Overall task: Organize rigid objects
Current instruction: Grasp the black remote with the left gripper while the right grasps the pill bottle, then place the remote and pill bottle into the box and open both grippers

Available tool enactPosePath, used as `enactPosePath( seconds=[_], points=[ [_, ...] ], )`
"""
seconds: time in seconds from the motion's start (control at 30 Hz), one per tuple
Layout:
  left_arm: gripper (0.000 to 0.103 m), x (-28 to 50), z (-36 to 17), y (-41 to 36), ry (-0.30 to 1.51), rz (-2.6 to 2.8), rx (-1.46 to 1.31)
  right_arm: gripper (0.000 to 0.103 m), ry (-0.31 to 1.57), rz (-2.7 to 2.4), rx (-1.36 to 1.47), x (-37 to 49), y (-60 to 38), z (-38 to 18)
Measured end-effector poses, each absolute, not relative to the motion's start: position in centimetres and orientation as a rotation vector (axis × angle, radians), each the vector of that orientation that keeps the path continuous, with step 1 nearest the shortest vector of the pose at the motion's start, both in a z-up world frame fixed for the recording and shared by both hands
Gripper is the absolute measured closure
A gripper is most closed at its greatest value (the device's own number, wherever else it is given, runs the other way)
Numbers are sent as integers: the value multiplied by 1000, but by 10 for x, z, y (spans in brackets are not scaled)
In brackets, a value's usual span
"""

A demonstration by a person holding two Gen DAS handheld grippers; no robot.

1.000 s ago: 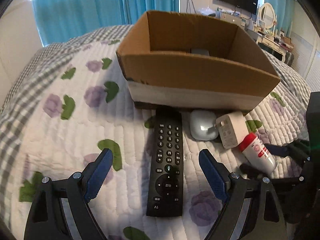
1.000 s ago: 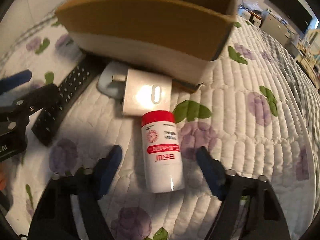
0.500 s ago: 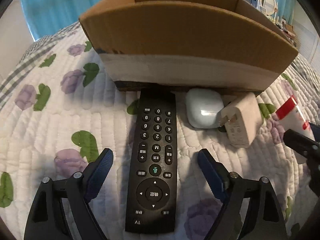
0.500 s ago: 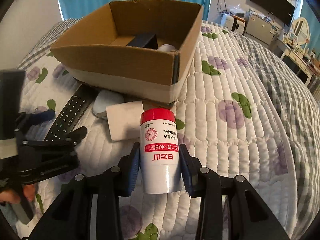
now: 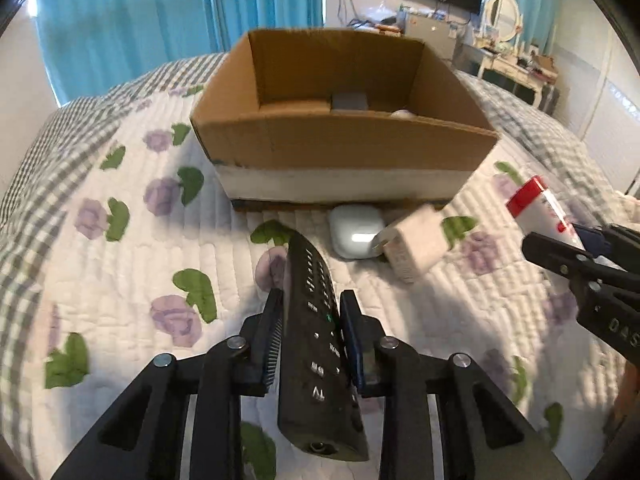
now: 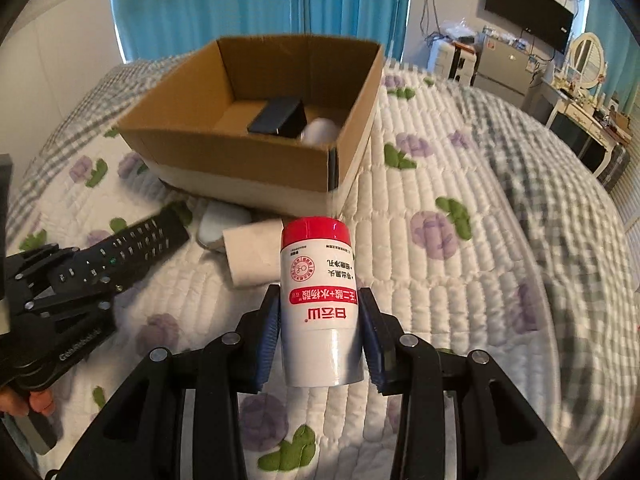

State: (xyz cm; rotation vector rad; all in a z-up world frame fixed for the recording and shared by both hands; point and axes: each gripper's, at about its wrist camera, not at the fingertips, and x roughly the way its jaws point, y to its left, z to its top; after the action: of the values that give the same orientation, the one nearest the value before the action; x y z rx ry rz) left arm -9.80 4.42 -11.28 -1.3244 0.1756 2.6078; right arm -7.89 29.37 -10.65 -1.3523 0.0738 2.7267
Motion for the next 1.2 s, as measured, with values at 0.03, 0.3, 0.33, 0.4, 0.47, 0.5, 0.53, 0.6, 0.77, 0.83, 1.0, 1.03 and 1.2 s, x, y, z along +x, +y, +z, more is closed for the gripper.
enactPosePath(
  seconds=[0.03, 0.3, 0.33, 0.4, 0.47, 0.5, 0.53, 0.6, 0.77, 0.83, 1.0, 1.03, 1.2],
  points=[
    [77, -95, -108, 43, 167, 2596, -1319, 66, 85, 2733, -1344, -77, 292, -101],
    [83, -97, -89, 32, 151, 2596, -1266, 66, 54, 2766, -1285, -55, 271, -72],
    [83, -94, -84, 32, 149, 2600, -1252, 66, 51, 2768, -1279, -54, 269, -69],
    [83, -91, -73, 32, 154, 2611, -1220, 66, 48, 2776, -1262, -51, 267, -62],
    [83, -92, -62, 32, 157, 2628, -1186, 66, 35, 2788, -1240, -50, 265, -52],
    [83, -93, -55, 32, 157, 2636, -1164, 66, 27, 2792, -1229, -50, 264, -48],
    [83, -94, -47, 32, 158, 2644, -1142, 66, 17, 2799, -1215, -51, 264, -42],
    [83, -98, -31, 33, 158, 2661, -1096, 66, 12, 2812, -1183, -55, 264, -29],
    [83, -124, 11, 37, 163, 2718, -974, 66, -7, 2851, -1105, -78, 269, 1],
    [83, -140, 27, 41, 179, 2744, -919, 66, -17, 2866, -1070, -94, 271, 15],
    [83, -187, 45, 50, 211, 2786, -841, 66, -41, 2888, -1003, -144, 280, 36],
    [83, -199, 44, 51, 208, 2790, -838, 66, -40, 2890, -998, -151, 282, 37],
    [83, -254, 20, 62, 229, 2803, -886, 66, -13, 2896, -996, -197, 296, 26]
  ],
)
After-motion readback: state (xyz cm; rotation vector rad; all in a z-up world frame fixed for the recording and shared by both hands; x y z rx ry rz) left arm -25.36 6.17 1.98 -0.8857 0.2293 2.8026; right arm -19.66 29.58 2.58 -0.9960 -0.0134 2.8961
